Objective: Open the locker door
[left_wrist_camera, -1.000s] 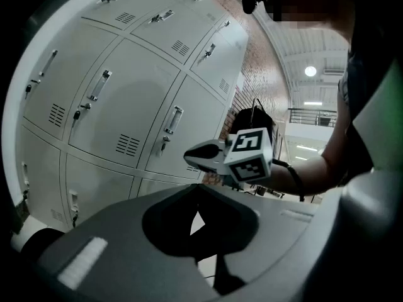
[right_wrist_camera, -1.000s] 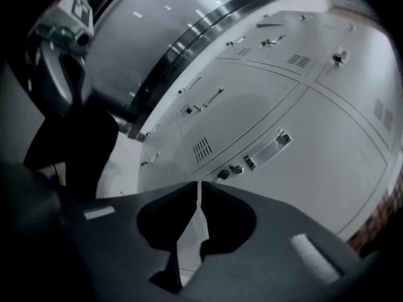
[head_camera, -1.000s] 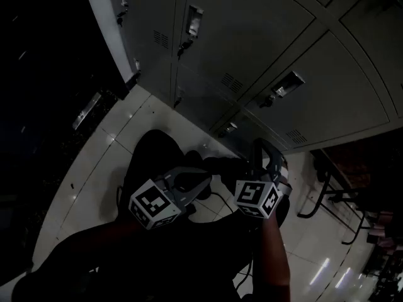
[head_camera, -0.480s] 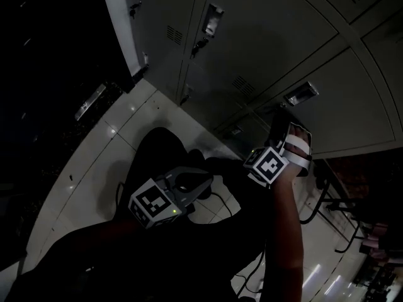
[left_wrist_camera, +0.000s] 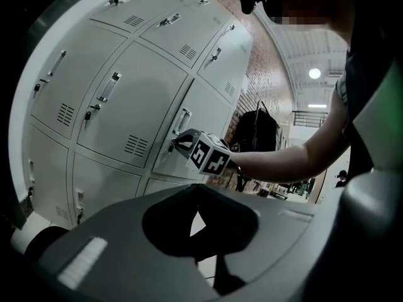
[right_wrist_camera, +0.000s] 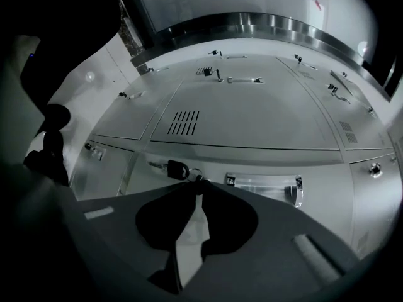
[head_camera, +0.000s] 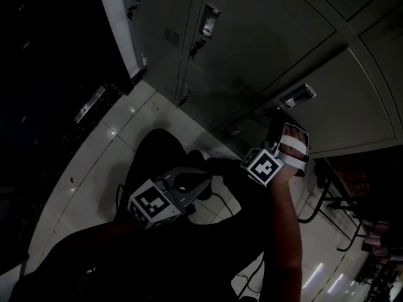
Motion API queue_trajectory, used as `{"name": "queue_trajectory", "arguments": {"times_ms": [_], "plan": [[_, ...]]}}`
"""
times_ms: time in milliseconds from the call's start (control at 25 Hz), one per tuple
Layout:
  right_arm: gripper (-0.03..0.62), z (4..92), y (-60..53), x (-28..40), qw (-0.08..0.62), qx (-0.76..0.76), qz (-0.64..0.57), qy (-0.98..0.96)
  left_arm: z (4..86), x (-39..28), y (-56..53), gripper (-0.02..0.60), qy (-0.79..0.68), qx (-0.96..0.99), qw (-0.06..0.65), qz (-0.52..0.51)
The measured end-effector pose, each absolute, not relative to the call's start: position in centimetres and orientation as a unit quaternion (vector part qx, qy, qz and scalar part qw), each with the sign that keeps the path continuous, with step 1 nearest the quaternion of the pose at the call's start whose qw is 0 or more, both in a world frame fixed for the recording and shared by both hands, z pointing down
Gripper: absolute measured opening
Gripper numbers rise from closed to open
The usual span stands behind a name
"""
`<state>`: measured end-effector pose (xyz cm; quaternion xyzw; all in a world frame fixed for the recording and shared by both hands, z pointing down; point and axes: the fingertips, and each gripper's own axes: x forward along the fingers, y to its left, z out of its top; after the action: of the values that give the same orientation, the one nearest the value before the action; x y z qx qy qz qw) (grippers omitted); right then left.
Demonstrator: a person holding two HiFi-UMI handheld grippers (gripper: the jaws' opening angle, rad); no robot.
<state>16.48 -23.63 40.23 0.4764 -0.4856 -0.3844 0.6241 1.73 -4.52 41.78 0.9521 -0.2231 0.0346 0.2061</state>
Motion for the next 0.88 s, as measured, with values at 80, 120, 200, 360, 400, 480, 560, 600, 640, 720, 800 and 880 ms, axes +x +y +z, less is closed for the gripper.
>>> {"name": "queue_trajectory", "arguments": {"times_ms": [80, 120, 200, 360, 400, 480, 560, 600, 640, 720, 800, 880], "plan": [[0.034, 40.1, -22.5, 16.1, 0.619, 0.476, -0.390, -0.488, 41.7, 1.8, -4.3, 0.012, -0.222, 0.953, 0.205, 0.035], [0.034, 40.1, -21.8, 15.9, 0.617, 0.475, -0.392, -0.490, 41.7, 1.8, -4.2, 0.011, -0.221, 0.953, 0.204, 0.036], [0.034, 40.1, -20.4, 15.4, 0.614, 0.469, -0.399, -0.494, 41.7, 1.8, -4.0, 0.011, -0.220, 0.953, 0.203, 0.037], [0.034, 40.8, -17.1, 15.2, 0.615, 0.453, -0.401, -0.505, 42.0, 1.9, -3.5, 0.012, -0.215, 0.955, 0.199, 0.042], [0.034, 40.9, -16.2, 15.1, 0.615, 0.450, -0.402, -0.507, 42.2, 2.0, -3.4, 0.012, -0.214, 0.956, 0.198, 0.044], [0.035, 40.7, -14.6, 15.0, 0.612, 0.448, -0.405, -0.510, 42.4, 2.2, -3.1, 0.011, -0.210, 0.956, 0.200, 0.046], [0.035, 40.6, -12.9, 15.0, 0.610, 0.450, -0.402, -0.514, 42.4, 2.4, -2.8, 0.011, -0.206, 0.956, 0.202, 0.047], [0.035, 40.5, -12.1, 15.1, 0.609, 0.453, -0.399, -0.515, 42.3, 2.5, -2.7, 0.011, -0.205, 0.957, 0.202, 0.048], [0.035, 40.6, -11.3, 15.2, 0.609, 0.456, -0.395, -0.516, 42.3, 2.6, -2.6, 0.011, -0.204, 0.957, 0.200, 0.048], [0.035, 40.8, -9.7, 15.7, 0.611, 0.460, -0.384, -0.517, 42.1, 2.9, -2.5, 0.011, -0.200, 0.958, 0.198, 0.048], [0.035, 40.5, -8.5, 16.1, 0.612, 0.463, -0.382, -0.515, 42.0, 3.2, -2.2, 0.012, -0.195, 0.960, 0.195, 0.049], [0.035, 40.5, -7.1, 16.6, 0.617, 0.464, -0.377, -0.512, 41.8, 3.4, -1.9, 0.011, -0.192, 0.961, 0.191, 0.050]]}}
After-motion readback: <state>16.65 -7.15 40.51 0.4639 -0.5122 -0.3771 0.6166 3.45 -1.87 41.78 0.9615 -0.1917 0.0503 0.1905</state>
